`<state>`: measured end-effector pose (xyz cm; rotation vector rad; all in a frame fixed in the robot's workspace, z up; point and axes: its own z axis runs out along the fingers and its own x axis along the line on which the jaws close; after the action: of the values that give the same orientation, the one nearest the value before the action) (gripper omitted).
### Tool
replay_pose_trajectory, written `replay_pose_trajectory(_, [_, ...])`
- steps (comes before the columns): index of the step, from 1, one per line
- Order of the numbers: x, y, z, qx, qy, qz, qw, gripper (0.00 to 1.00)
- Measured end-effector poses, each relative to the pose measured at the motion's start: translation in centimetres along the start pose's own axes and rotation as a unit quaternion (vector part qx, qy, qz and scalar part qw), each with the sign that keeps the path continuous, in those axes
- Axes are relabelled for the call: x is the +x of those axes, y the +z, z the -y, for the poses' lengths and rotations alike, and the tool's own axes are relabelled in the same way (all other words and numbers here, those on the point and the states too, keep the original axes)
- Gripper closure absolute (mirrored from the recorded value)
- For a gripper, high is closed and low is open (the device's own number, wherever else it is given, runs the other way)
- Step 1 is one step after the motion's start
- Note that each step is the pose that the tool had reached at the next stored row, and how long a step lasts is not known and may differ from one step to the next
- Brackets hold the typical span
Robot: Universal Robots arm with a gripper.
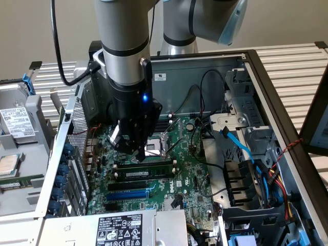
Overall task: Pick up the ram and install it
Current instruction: 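Press down the ram until it locks into place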
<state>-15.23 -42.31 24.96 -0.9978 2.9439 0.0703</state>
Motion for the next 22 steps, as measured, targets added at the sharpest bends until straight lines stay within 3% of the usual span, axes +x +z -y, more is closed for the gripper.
replay_pose_trajectory(5, [0.0,0.0,0.0,0.002,0.045,0.0015,0.999,0.89])
replay_pose_trajectory(11, [0.0,0.0,0.0,0.0045,0.099,0.0032,0.995,0.89])
replay_pose_trajectory(15, [0.0,-0.01,0.0,0.0061,0.134,0.0043,0.9909,0.89])
replay_pose_trajectory(22, [0.0,0.0,0.0,0.0088,0.195,0.0064,0.9807,0.89])
